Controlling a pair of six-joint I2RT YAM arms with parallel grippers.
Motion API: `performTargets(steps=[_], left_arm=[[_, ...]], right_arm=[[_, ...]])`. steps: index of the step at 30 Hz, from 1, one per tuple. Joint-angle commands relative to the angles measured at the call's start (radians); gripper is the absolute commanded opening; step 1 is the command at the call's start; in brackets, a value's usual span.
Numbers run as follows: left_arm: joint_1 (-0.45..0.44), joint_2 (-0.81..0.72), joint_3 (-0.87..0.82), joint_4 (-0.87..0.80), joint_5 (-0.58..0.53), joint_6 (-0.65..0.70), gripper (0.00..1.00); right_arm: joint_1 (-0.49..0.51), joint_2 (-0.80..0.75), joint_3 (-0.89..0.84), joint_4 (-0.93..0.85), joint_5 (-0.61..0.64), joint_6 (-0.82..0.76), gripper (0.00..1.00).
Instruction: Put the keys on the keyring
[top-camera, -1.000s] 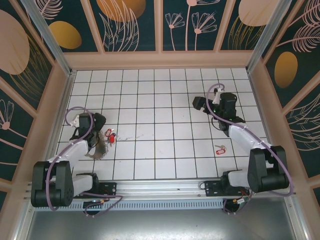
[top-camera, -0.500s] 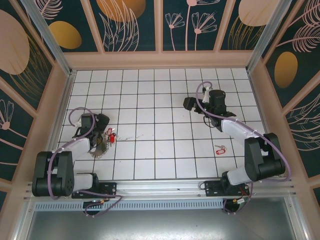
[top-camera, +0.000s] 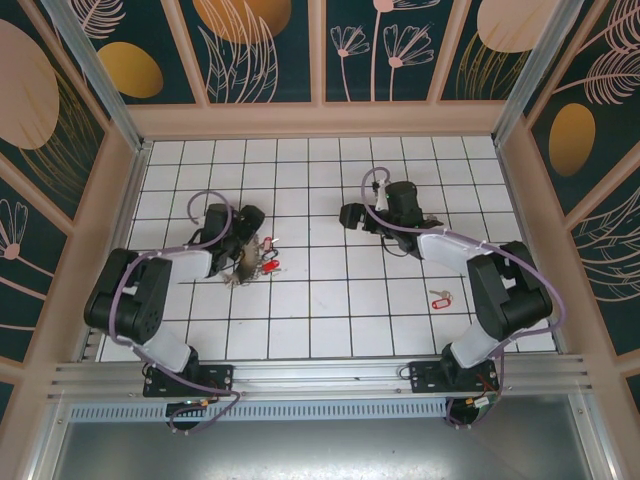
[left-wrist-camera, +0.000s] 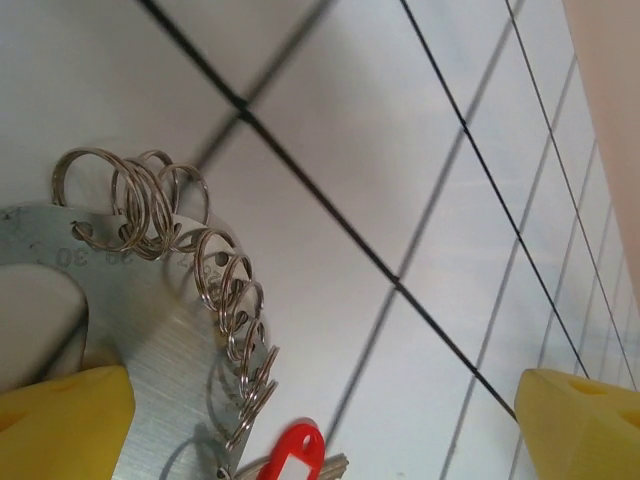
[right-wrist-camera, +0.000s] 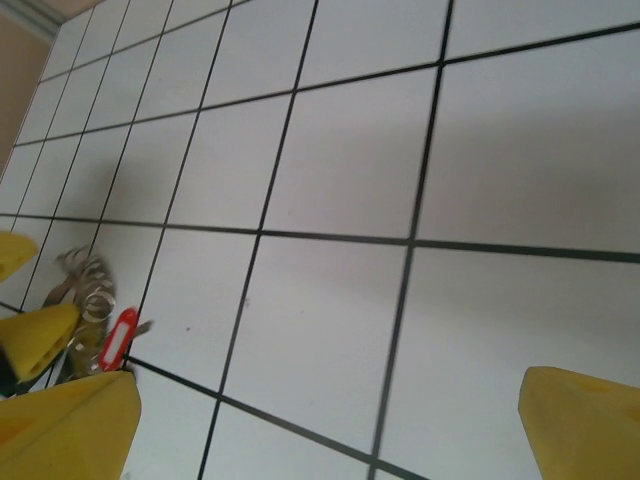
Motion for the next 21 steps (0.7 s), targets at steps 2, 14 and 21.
performTargets(steps=[2, 14, 21], left_arm=[[-0.072, 0.125, 0.066, 0.024, 0.069, -0.082, 0.98], [-0.169, 0.217, 0.254, 0.025, 0.08, -0.054, 0.98], [-0.157, 0.035, 0.215, -0.16, -0.149, 0.088, 0.98]], right_arm=[[0.023, 0.031, 0.027, 0.027, 0.047, 0.048, 0.97], [0.005, 0.044, 0.043, 0.016, 0.113, 0.071, 0.97], [0.006, 0.088, 0.095, 0.03, 0.003, 0.075, 0.89]])
